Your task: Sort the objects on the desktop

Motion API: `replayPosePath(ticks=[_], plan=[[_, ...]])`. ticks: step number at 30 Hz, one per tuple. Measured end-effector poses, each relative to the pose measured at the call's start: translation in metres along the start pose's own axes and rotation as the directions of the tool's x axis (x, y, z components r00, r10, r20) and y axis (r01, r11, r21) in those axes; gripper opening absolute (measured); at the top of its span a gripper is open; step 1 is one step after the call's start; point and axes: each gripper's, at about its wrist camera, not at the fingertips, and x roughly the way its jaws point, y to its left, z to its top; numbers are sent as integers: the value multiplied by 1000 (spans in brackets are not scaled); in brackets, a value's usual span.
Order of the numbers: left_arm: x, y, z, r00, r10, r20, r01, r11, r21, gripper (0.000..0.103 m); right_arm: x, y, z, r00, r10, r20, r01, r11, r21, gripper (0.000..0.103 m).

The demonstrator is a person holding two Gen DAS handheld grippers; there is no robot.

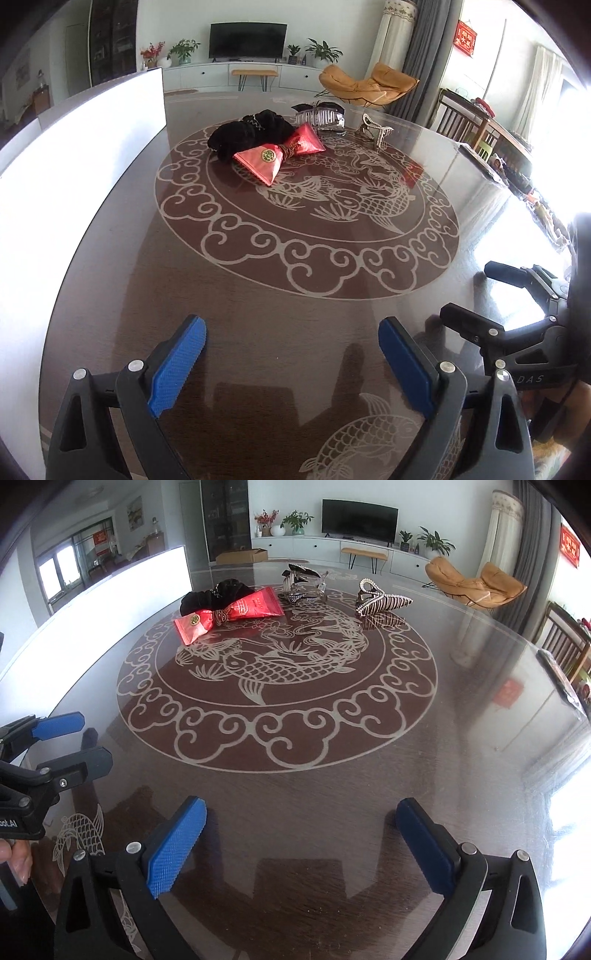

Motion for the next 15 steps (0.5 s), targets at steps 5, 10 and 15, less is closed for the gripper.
replayPosePath(ticks=[5,10,15], plan=[[1,-7,-3,999,31,8,-31,999,33,95,0,0,0,1000,0,0,0,1000,0,103],[3,-13,-3,998,65,2,-65,996,61,95,0,-1,1,1000,0,0,0,1000,0,103],[5,-14,-2,997,75,-2,-75,995,71,96,1,-1,1,1000,1,0,-1,1000,0,103]])
